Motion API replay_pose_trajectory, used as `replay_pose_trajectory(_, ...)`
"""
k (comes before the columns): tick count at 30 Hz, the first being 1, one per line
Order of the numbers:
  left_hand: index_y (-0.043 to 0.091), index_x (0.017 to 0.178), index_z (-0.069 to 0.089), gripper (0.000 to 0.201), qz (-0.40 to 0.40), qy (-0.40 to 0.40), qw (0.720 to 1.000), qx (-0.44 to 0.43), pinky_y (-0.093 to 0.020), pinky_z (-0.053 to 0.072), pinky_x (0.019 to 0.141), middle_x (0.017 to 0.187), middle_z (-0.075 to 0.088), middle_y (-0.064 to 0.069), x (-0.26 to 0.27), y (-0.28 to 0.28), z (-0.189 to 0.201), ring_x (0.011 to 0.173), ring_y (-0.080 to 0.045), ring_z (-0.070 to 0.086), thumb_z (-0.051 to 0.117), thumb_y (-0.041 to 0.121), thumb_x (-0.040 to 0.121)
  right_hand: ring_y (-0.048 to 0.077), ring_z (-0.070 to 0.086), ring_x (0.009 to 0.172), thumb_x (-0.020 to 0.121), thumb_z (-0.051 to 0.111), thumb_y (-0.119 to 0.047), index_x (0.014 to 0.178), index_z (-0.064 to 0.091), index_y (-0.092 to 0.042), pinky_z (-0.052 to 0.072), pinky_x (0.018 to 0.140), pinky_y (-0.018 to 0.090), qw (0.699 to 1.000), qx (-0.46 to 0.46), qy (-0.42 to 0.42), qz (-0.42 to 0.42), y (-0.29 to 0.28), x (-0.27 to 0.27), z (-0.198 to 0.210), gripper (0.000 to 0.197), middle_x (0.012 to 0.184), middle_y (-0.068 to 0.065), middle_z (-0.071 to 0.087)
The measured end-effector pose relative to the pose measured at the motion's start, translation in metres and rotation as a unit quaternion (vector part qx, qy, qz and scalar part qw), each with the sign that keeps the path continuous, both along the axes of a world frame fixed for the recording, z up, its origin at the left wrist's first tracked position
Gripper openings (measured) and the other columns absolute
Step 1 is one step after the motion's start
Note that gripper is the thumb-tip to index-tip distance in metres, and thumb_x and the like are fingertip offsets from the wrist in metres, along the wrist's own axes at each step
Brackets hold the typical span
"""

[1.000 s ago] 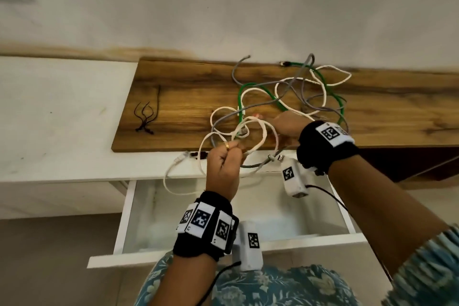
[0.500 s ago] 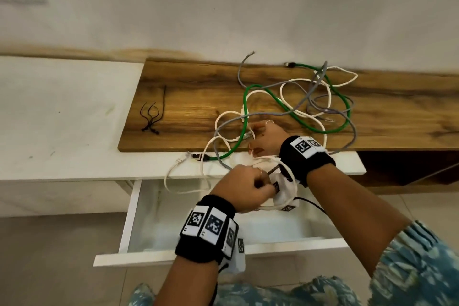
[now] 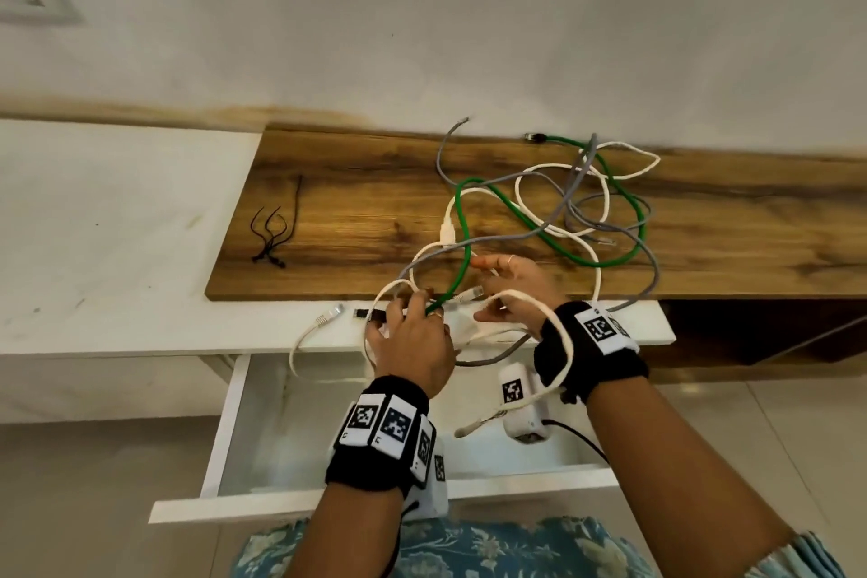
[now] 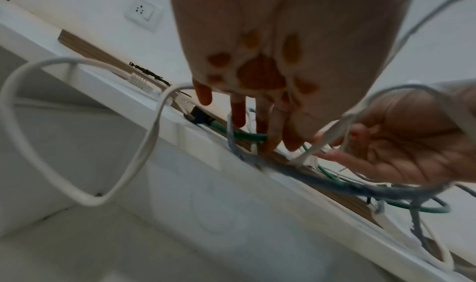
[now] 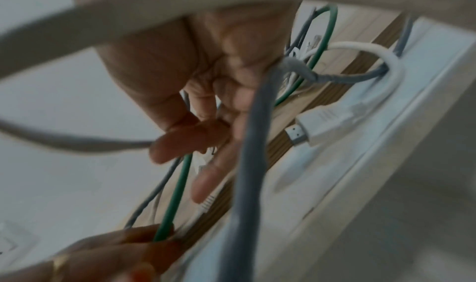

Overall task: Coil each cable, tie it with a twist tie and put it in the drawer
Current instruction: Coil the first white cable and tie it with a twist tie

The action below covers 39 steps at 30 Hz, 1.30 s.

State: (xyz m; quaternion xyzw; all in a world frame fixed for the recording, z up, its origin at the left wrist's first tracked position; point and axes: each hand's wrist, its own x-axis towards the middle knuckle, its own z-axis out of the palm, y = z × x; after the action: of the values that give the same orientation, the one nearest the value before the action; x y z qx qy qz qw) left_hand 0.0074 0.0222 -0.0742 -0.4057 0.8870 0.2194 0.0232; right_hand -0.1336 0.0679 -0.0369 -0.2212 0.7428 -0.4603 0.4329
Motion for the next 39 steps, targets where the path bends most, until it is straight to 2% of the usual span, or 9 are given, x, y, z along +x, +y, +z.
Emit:
replay_pose_trajectory(7,0.016,0.116,0.061,0.032,0.076,0.171,0.982,0.022,-0.048,0.025,0.103,0.141,0.040,0.006,-0.004,-0.008,0.009,0.129,-0.018,0.030,0.034,0.025,0.101,0.010,0.060,0.040,0.089,0.047,-0.001,0.116,0.062,-0.008,0.051,0.041,0.023,0.960,0.097,0.258,0.050,0.004,-0.011,0.003,0.031,0.099,0.010,0.062)
replay_pose_trajectory(10,0.008,0.114,0.062,0.030,0.109,0.230,0.967,0.030,-0.044,0.029,0.100,0.138,0.046,0.001,-0.004,-0.013,0.008,0.126,-0.023,0.036,0.039,0.023,0.100,0.025,0.068,0.065,0.089,0.051,-0.009,0.100,0.069,-0.014,0.059,0.066,0.038,0.917,0.158,0.363,0.049,0.008,-0.021,0.015,0.021,0.089,0.010,0.067)
replay_pose_trajectory(13,0.000,0.113,0.062,0.029,0.153,0.314,0.936,0.037,-0.040,0.036,0.099,0.134,0.050,-0.009,-0.004,-0.020,0.006,0.121,-0.029,0.042,0.044,0.017,0.099,0.030,0.064,0.087,0.087,0.051,-0.009,0.096,0.073,-0.014,0.052,0.080,0.033,0.877,0.168,0.450,0.008,0.017,-0.038,0.023,0.024,0.094,0.011,0.069)
replay_pose_trajectory(16,0.001,0.119,0.060,0.029,0.172,0.331,0.926,0.063,-0.040,0.034,0.104,0.138,0.047,-0.010,-0.003,-0.024,0.005,0.124,-0.028,0.039,0.045,0.013,0.098,0.024,0.060,0.077,0.087,0.053,-0.008,0.093,0.070,-0.015,0.045,0.074,0.030,0.902,0.099,0.416,-0.057,0.034,-0.058,0.022,0.020,0.083,0.007,0.064)
replay_pose_trajectory(21,0.002,0.131,0.051,0.037,0.166,0.316,0.927,0.113,-0.043,0.029,0.110,0.148,0.035,-0.010,-0.006,-0.022,0.006,0.136,-0.028,0.027,0.046,0.005,0.094,0.007,0.053,0.048,0.091,0.050,0.004,0.090,0.059,-0.021,0.048,0.059,0.031,0.966,-0.161,0.131,-0.151,0.076,-0.065,0.038,0.026,0.077,-0.001,0.059)
replay_pose_trajectory(26,0.003,0.135,0.047,0.044,0.130,0.297,0.926,0.194,-0.036,0.023,0.115,0.155,0.022,-0.010,-0.007,-0.020,0.008,0.142,-0.023,0.022,0.046,-0.003,0.091,0.006,0.056,0.068,0.089,0.053,-0.013,0.111,0.055,-0.027,0.052,0.069,0.023,0.940,-0.300,0.098,-0.127,0.111,-0.041,0.053,0.026,0.086,-0.007,0.064)
replay_pose_trajectory(31,0.004,0.117,0.065,0.033,0.141,0.342,0.914,0.166,-0.044,0.043,0.101,0.130,0.051,-0.014,-0.005,-0.024,0.004,0.120,-0.030,0.051,0.059,0.000,0.084,0.003,0.058,0.077,0.093,0.048,0.003,0.111,0.061,-0.023,0.048,0.075,0.021,0.935,-0.283,0.172,-0.129,0.114,0.008,0.041,0.034,0.086,-0.012,0.070)
replay_pose_trajectory(35,0.013,0.102,0.070,0.024,0.171,0.417,0.866,0.215,-0.027,0.048,0.076,0.101,0.066,-0.005,0.006,-0.012,0.021,0.093,-0.021,0.063,0.060,0.032,0.091,0.010,0.063,0.075,0.088,0.061,-0.004,0.098,0.065,-0.024,0.051,0.072,0.023,0.956,-0.226,0.168,-0.078,0.103,0.048,0.016,0.023,0.089,-0.001,0.074)
replay_pose_trajectory(39,0.027,0.111,0.058,0.055,0.125,0.403,0.772,0.476,-0.035,0.049,0.089,0.102,0.073,-0.004,0.019,-0.002,0.043,0.097,-0.020,0.068,0.045,0.071,0.080,-0.001,0.065,0.075,0.083,0.069,-0.005,0.095,0.072,-0.018,0.050,0.074,0.016,0.954,-0.163,0.251,0.033,0.089,0.062,-0.006,0.017,0.085,-0.007,0.071)
